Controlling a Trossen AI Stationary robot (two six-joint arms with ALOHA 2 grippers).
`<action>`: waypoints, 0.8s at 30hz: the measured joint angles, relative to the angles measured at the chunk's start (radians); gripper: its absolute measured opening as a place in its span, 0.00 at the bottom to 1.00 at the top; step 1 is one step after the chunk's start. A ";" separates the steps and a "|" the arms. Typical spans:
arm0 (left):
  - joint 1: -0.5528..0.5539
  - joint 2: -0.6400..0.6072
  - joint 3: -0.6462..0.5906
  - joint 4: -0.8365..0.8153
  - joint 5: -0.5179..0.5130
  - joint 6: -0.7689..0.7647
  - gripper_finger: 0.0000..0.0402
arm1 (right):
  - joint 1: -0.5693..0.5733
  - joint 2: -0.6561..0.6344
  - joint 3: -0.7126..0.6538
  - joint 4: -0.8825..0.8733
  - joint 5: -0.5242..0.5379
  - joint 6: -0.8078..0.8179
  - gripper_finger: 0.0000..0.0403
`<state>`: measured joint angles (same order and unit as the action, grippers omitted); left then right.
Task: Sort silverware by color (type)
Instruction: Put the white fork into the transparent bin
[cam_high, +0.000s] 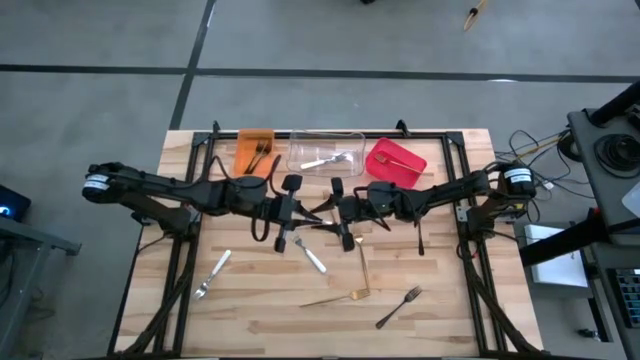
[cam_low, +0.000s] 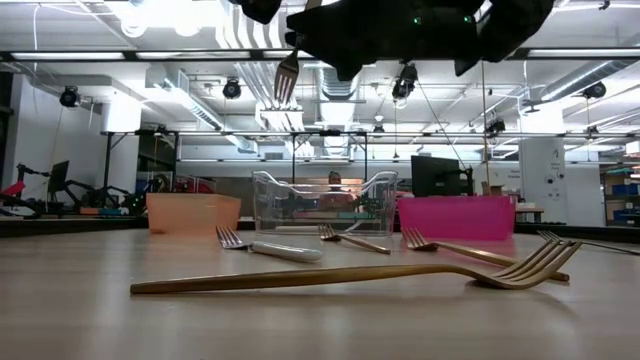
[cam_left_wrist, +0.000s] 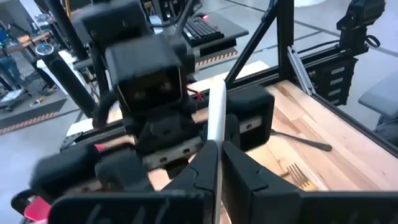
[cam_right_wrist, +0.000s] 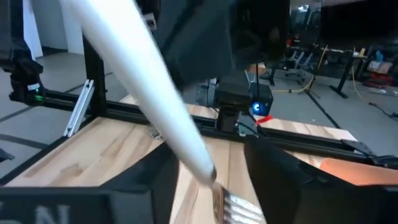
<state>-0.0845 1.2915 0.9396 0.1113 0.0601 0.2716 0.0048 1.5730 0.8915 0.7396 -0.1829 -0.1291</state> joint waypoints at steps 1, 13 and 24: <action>0.000 0.000 -0.001 -0.003 0.000 -0.001 0.00 | 0.000 0.000 0.001 -0.001 0.000 0.000 0.39; 0.001 -0.001 -0.001 -0.010 -0.041 -0.020 0.00 | 0.004 -0.002 0.003 -0.032 -0.007 0.014 0.06; 0.001 -0.079 0.026 -0.143 -0.102 0.069 0.18 | 0.001 -0.081 0.005 -0.246 0.217 0.001 0.06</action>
<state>-0.0839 1.2125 0.9657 -0.0319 -0.0424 0.3411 0.0059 1.4919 0.8967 0.4939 0.0345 -0.1280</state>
